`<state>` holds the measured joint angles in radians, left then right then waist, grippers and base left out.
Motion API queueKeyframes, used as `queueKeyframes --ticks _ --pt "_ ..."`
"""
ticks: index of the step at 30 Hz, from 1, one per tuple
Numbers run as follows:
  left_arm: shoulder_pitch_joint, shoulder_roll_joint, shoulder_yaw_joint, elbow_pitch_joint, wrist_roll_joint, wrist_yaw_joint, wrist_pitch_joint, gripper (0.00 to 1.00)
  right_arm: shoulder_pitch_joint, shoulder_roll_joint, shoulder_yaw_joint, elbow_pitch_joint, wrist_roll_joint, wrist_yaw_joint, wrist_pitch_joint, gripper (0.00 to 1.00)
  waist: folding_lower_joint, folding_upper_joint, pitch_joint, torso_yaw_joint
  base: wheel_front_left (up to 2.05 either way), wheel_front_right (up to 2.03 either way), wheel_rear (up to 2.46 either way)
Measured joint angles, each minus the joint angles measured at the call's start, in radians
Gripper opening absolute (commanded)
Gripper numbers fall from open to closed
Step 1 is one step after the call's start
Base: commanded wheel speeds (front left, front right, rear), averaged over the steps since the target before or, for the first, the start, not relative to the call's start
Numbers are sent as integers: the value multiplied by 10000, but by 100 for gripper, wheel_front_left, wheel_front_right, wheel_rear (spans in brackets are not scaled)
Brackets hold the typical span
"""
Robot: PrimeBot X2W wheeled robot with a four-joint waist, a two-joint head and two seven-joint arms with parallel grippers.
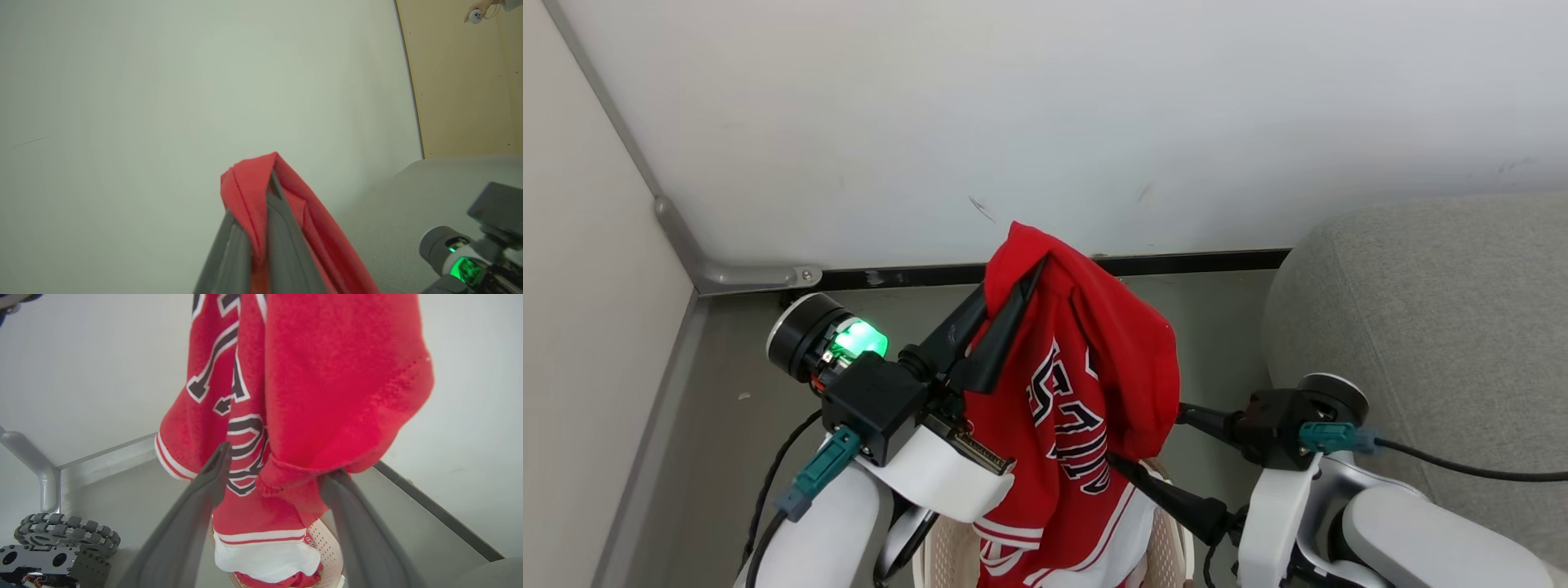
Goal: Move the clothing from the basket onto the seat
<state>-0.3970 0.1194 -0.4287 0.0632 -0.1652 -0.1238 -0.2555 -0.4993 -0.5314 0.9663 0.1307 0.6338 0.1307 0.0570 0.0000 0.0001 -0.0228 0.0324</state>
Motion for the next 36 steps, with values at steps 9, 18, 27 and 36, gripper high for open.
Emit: queueKeyframes --ticks 9,18,27,36 --pt "-174 42 -376 -33 -102 -10 0 0 -754 142 491 389 207 0 4 100 0 0 110 185 0 0 0" --pt "-324 61 -848 -63 -265 -10 12 0 -1330 790 1229 1185 38 0 -63 100 0 -1 226 336 0 0 0" --pt "-428 92 -976 -117 -533 -10 12 0 -1898 1193 1793 1768 -468 2 -616 0 0 0 319 398 0 0 0" --pt "-425 380 -468 443 -825 -10 15 0 -2192 1220 2002 2222 -548 2 -1317 0 0 0 365 300 0 0 0"
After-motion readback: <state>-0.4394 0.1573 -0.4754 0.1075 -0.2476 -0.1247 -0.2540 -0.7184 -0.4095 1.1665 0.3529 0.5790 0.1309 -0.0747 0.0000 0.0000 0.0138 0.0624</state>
